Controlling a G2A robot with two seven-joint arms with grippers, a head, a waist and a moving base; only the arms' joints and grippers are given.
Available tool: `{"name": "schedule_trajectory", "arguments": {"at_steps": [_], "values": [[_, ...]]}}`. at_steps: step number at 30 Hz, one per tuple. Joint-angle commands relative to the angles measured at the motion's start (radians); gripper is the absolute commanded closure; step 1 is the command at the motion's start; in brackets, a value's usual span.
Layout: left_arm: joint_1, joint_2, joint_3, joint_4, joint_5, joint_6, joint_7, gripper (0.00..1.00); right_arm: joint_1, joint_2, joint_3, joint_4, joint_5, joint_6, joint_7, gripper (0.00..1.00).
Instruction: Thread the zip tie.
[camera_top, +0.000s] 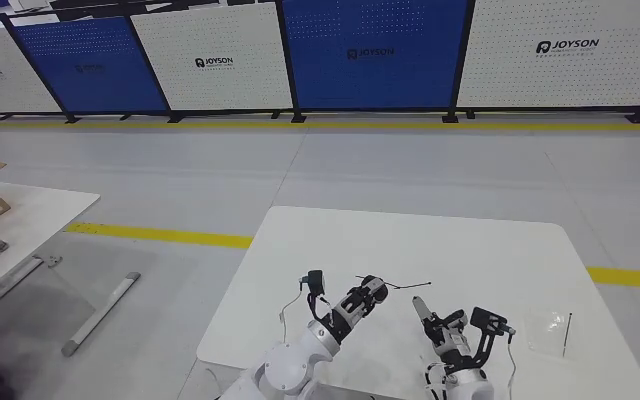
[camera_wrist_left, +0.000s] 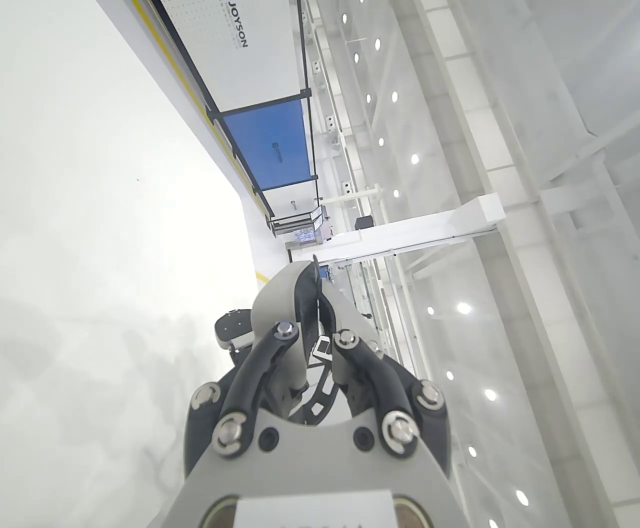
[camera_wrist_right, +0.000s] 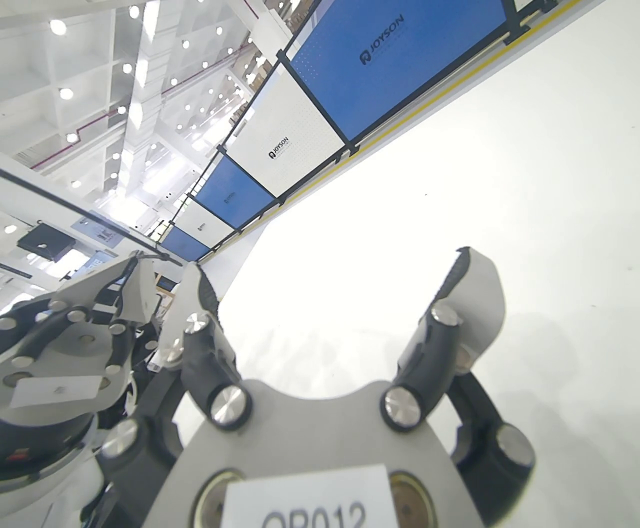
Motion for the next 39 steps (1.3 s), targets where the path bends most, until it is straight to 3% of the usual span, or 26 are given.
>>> {"name": "schedule_trajectory", "arguments": {"at_steps": [1, 3, 7, 10, 14, 25, 30, 39], "values": [[0.0, 0.0, 0.0, 0.0, 0.0, 0.0, 0.0, 1.0, 0.0, 0.0, 0.0, 0.0, 0.0, 0.0, 0.0, 0.0], [0.0, -0.001, 0.002, 0.0, -0.01, 0.005, 0.002, 1.0, 0.002, 0.0, 0.001, 0.002, -0.002, -0.001, 0.001, 0.0], [-0.009, -0.007, 0.002, -0.003, -0.08, 0.029, 0.032, 1.0, 0.026, 0.005, -0.017, 0.029, -0.127, -0.027, 0.025, 0.0], [-0.006, -0.01, 0.007, -0.013, -0.05, 0.033, 0.101, 1.0, 0.048, 0.01, -0.02, 0.051, -0.203, -0.046, 0.043, 0.0], [-0.007, -0.012, 0.018, -0.018, -0.035, 0.041, 0.115, 1.0, 0.064, 0.012, -0.028, 0.07, -0.235, -0.099, 0.045, 0.0], [-0.013, -0.014, 0.025, -0.011, -0.027, 0.048, 0.13, 1.0, 0.081, 0.012, -0.034, 0.088, -0.242, -0.11, 0.062, 0.0], [-0.027, -0.021, 0.045, -0.004, -0.019, 0.061, 0.168, 1.0, 0.102, 0.004, -0.071, 0.118, -0.323, -0.045, 0.003, 0.0], [-0.029, -0.022, 0.049, -0.002, -0.013, 0.065, 0.167, 1.0, 0.103, 0.003, -0.07, 0.119, -0.297, -0.067, 0.01, 0.0]]}}
